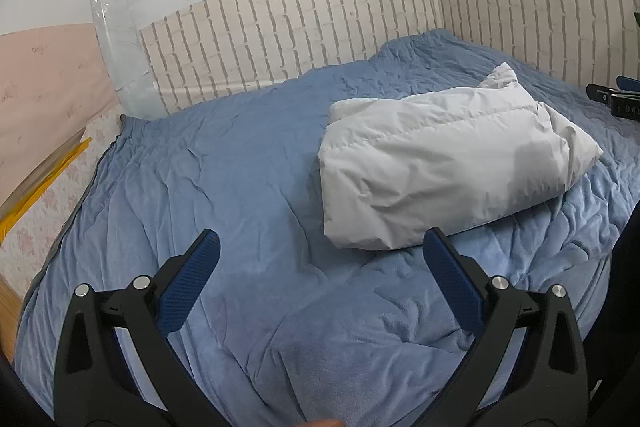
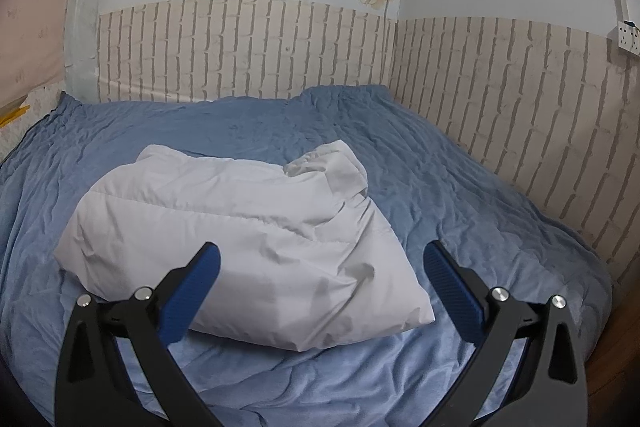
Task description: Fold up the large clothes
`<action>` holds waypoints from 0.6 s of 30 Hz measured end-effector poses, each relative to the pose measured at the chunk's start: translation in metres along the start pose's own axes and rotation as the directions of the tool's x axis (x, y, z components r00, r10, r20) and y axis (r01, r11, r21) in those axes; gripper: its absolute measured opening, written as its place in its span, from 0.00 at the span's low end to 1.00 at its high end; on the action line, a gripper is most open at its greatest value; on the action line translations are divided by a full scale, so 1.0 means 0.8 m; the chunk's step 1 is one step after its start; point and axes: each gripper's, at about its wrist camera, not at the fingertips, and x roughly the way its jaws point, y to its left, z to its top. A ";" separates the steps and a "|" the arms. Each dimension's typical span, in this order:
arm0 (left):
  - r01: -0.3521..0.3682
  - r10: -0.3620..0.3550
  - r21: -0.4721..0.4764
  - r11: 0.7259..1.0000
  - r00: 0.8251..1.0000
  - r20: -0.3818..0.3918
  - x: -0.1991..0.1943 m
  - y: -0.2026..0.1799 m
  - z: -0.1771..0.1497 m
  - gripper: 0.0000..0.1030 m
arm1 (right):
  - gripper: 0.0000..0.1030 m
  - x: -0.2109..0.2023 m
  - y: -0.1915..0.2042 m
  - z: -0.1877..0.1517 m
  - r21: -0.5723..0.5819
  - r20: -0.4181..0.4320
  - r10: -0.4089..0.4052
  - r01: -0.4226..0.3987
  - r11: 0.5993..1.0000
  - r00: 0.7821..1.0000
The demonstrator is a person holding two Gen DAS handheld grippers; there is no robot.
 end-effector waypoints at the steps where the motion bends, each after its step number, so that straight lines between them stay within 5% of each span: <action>1: -0.001 0.001 -0.001 1.000 1.000 0.000 -0.001 0.000 0.000 0.97 | 0.98 -0.001 0.001 0.000 -0.001 0.000 0.000 0.000 1.000 1.000; 18: -0.005 0.005 0.008 1.000 1.000 -0.018 0.006 -0.003 -0.002 0.97 | 0.98 0.000 -0.001 0.001 0.005 0.002 0.003 -0.003 1.000 1.000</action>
